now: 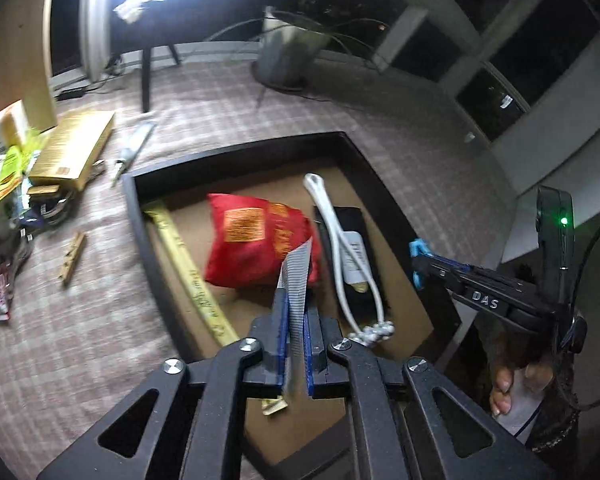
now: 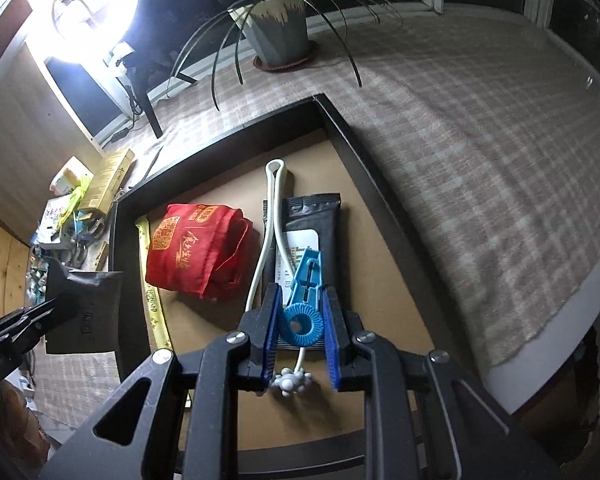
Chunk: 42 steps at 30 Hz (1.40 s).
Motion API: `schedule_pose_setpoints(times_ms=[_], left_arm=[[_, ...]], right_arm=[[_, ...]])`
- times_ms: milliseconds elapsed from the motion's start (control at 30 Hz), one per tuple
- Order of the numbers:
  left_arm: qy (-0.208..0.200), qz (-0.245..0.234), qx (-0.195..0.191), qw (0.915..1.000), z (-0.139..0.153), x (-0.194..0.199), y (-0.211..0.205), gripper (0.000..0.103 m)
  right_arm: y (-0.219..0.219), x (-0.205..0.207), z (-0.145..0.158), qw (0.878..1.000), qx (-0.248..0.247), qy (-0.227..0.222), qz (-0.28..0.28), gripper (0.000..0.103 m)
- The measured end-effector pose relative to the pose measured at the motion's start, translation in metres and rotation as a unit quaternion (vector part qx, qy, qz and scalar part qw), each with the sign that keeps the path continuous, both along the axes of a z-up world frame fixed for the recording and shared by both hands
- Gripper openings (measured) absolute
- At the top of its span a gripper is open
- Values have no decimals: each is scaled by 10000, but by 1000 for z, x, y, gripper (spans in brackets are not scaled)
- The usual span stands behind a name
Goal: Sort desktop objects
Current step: 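Carry the blue clothespin to the tray with the right gripper while the left brings the grey pouch, then grasp the coffee-mate packet with the left gripper while the right grasps the wooden clothespin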
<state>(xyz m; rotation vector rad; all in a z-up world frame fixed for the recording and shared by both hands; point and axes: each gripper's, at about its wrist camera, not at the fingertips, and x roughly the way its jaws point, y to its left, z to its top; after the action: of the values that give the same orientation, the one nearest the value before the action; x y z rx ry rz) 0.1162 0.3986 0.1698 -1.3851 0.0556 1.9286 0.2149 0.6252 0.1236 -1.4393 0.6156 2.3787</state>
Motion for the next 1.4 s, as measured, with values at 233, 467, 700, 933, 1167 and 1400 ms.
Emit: schedule_pose_setpoints(times_ms=[233, 467, 700, 933, 1167, 1400], left_arm=[[200, 214, -88, 9995, 6, -5, -18, 45], [256, 916, -274, 9951, 1, -35, -81, 45], [26, 1936, -406, 9802, -14, -72, -183, 45], [-195, 2941, -522, 9541, -34, -93, -295, 45], [-505, 3931, -541, 9165, -64, -109, -401, 53], [-950, 4416, -391, 8913, -99, -116, -463, 55]], right_arm=[[-21, -11, 18, 9986, 447, 113, 246, 61], [-65, -44, 25, 9960, 470, 195, 738, 61], [-126, -87, 26, 9908, 372, 206, 1281, 61], [-196, -130, 17, 9832, 119, 183, 1810, 61], [-256, -176, -2, 9771, -321, -66, 2104, 61], [-284, -219, -44, 9784, -198, -687, 1942, 61]])
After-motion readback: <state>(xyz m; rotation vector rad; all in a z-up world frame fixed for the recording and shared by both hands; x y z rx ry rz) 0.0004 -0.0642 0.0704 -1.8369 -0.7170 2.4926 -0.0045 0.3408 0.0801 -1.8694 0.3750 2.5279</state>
